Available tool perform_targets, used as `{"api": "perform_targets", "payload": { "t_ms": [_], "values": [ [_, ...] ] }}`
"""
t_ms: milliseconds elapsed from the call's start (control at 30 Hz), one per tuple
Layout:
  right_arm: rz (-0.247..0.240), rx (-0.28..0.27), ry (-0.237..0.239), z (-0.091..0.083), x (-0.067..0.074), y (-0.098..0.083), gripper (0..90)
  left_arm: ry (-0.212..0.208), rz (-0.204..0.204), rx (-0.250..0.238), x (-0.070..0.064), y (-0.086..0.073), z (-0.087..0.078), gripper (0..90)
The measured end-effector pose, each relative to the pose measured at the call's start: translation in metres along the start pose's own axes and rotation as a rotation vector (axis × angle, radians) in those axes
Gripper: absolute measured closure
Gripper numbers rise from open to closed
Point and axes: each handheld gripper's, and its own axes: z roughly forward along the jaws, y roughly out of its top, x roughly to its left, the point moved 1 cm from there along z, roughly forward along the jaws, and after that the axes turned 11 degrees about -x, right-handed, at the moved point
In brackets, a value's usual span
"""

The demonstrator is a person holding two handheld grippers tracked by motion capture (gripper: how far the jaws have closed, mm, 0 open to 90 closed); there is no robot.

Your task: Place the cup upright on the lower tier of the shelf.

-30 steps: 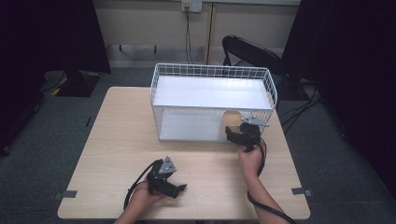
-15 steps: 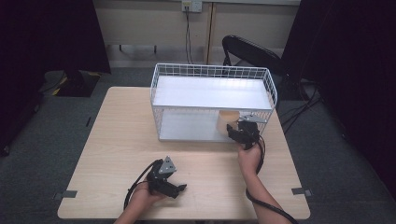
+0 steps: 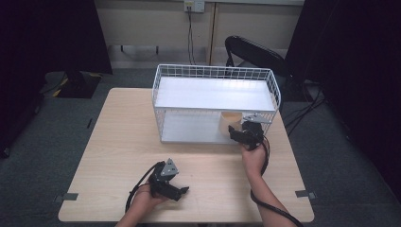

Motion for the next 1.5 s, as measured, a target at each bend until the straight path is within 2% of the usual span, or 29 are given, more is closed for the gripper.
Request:
{"api": "perform_targets", "payload": {
  "t_ms": [200,533,700,1033,1133,1500],
  "values": [
    [-0.007,0.003,0.015,-0.005,-0.004,0.001,22.0,0.0,0.001,0.0,0.0,0.0,0.0,6.8],
    [-0.022,0.006,0.05,-0.013,-0.004,0.004,16.7,0.0,0.0,0.0,0.0,0.0,0.0,6.8],
    [-0.015,0.011,0.073,-0.016,-0.003,0.006,15.8,0.0,0.001,0.001,0.0,0.0,0.0,6.8],
    [-0.015,0.009,0.069,-0.026,-0.007,0.007,14.2,0.0,0.0,0.0,0.0,0.0,0.0,6.8],
    [-0.01,0.025,0.08,-0.028,-0.008,0.005,13.9,0.001,0.0,0.0,0.0,0.0,0.0,6.8],
    [-0.022,0.028,0.107,-0.035,-0.007,0.007,13.9,0.0,0.0,0.0,0.0,0.0,0.0,6.8]
  ]
}}
